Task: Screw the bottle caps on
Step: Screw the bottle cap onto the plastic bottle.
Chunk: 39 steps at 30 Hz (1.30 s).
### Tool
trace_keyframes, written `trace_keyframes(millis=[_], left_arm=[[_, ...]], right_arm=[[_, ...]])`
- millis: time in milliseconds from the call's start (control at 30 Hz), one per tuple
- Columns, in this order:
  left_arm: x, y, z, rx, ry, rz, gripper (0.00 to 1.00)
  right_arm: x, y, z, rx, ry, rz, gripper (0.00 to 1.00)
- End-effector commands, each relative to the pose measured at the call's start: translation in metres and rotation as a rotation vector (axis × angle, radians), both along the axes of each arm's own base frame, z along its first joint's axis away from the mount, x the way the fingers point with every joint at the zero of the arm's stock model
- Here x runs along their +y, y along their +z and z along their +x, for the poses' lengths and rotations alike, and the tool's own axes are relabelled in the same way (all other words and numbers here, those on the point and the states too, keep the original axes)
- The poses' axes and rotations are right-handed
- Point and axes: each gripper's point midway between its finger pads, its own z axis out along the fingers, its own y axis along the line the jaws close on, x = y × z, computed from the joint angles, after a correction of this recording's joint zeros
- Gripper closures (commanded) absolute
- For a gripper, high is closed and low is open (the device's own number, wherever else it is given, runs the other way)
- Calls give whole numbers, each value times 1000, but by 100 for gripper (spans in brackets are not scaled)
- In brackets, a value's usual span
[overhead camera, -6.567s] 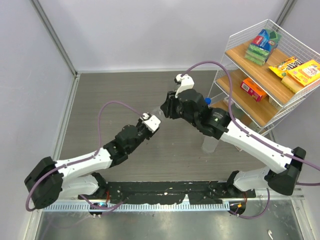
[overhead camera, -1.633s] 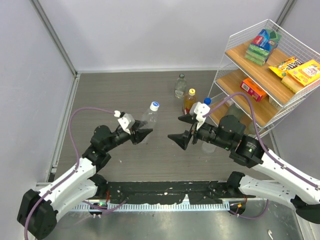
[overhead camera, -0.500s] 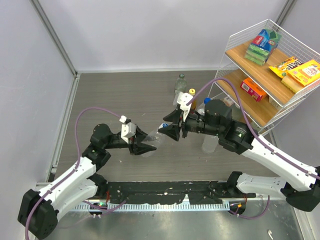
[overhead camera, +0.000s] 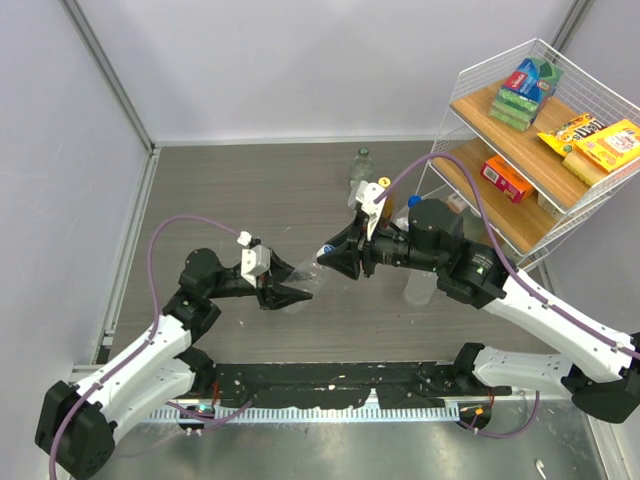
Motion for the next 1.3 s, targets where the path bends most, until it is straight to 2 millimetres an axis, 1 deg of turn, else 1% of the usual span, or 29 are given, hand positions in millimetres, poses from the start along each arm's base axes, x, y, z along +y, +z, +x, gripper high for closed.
trace_keyframes(millis=[0, 67, 100, 133, 200, 233, 267, 300, 333, 367, 400, 433, 467, 500, 533, 567, 600, 667, 700, 733, 767, 800, 867, 933, 1000, 1067, 1167, 1200, 1267], left_arm=[[2, 17, 6, -114, 33, -33, 100], [6, 21, 19, -169, 108, -27, 100], [8, 24, 28, -185, 159, -25, 100], [10, 29, 37, -220, 209, -20, 100], [14, 38, 54, -258, 291, -14, 100], [16, 44, 62, -285, 327, -10, 100], [17, 48, 69, -303, 357, -4, 100], [18, 53, 78, -316, 392, -4, 100], [18, 56, 87, -324, 426, -4, 100], [18, 62, 95, -337, 454, -11, 100], [18, 68, 102, -351, 490, -19, 100], [15, 72, 106, -368, 512, -21, 100], [12, 75, 111, -391, 534, -16, 100], [10, 79, 118, -433, 591, -3, 100], [6, 77, 122, -461, 626, 24, 100], [1, 75, 126, -501, 666, 60, 100], [-4, 73, 128, -529, 701, 87, 100], [-11, 68, 133, -559, 743, 116, 100], [-13, 64, 135, -553, 750, 119, 100], [-15, 61, 137, -537, 757, 105, 100], [-16, 61, 136, -532, 763, 85, 100], [-16, 59, 136, -523, 773, 69, 100], [-21, 61, 133, -531, 797, 23, 100], [-24, 60, 134, -534, 847, 17, 100], [-29, 57, 135, -555, 895, 32, 100], [-32, 53, 137, -574, 941, 45, 100], [-31, 42, 141, -516, 983, 43, 100], [-32, 42, 140, -499, 981, 30, 100], [-31, 40, 136, -471, 969, 2, 100]], right_arm=[[2, 28, -8, 10, 14, 96, 84], [2, 28, -6, 37, -5, 106, 92], [1, 27, -1, 49, -38, 109, 99], [0, 28, 3, 84, -72, 127, 99], [-2, 24, 17, 141, -174, 151, 99], [-5, 21, 29, 185, -259, 174, 99], [-4, 15, 37, 209, -303, 172, 99], [-10, 13, 51, 237, -401, 193, 99], [-6, 4, 58, 258, -437, 177, 99], [-7, -4, 71, 287, -515, 181, 99], [-8, -7, 79, 300, -564, 191, 99], [-9, -17, 92, 320, -641, 190, 99], [-15, -20, 104, 322, -727, 202, 99], [-13, -31, 114, 345, -783, 198, 99], [-18, -32, 123, 356, -853, 224, 99], [-16, -42, 131, 367, -898, 221, 99], [-18, -41, 137, 384, -944, 260, 99], [-12, -47, 145, 420, -982, 290, 99], [-9, -54, 148, 433, -993, 282, 99], [-7, -51, 150, 464, -1012, 315, 99], [-7, -61, 150, 481, -1031, 287, 99], [-7, -60, 153, 491, -1055, 308, 99], [-7, -69, 157, 509, -1091, 311, 99], [-12, -75, 162, 514, -1148, 334, 99], [-14, -77, 167, 513, -1184, 369, 99], [-9, -75, 172, 521, -1181, 406, 99], [0, -75, 169, 533, -1133, 413, 99], [1, -71, 169, 529, -1120, 424, 99], [2, -70, 166, 517, -1091, 404, 98]])
